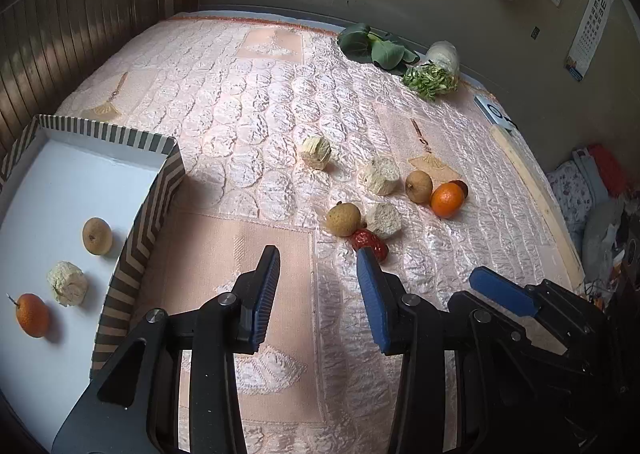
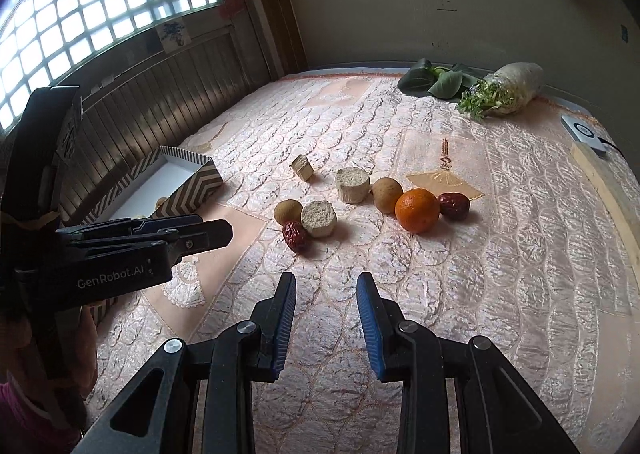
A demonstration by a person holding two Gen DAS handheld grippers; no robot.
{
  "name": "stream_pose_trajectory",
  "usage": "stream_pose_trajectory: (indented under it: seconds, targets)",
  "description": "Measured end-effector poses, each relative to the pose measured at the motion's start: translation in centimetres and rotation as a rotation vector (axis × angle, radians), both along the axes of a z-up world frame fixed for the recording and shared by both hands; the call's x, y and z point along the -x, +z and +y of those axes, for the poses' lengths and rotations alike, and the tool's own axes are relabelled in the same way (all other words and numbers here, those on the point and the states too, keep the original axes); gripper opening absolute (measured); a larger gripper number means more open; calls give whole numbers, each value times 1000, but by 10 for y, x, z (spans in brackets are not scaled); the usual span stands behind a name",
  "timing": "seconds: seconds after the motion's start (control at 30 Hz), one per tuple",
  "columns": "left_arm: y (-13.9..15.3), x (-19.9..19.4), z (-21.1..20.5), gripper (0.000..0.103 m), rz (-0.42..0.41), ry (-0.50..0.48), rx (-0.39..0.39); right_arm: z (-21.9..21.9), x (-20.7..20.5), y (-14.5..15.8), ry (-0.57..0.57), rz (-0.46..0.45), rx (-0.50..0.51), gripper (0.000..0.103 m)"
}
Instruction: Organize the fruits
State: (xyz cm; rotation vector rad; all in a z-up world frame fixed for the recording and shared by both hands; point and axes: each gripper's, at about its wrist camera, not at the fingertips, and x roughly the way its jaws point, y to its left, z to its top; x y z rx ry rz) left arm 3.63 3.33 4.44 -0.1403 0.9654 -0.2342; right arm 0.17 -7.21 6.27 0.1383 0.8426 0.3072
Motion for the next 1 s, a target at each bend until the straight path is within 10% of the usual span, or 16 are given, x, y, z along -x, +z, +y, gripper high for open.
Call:
stream_pose_trajectory:
  seconds: [0.43, 1.0]
  targets:
    - [-19, -56, -17, 40, 124, 22, 64, -12, -5, 0, -8, 7, -46, 30]
    - [-18, -44, -12, 40, 89, 22, 72, -41, -20, 3, -81, 36, -108, 30]
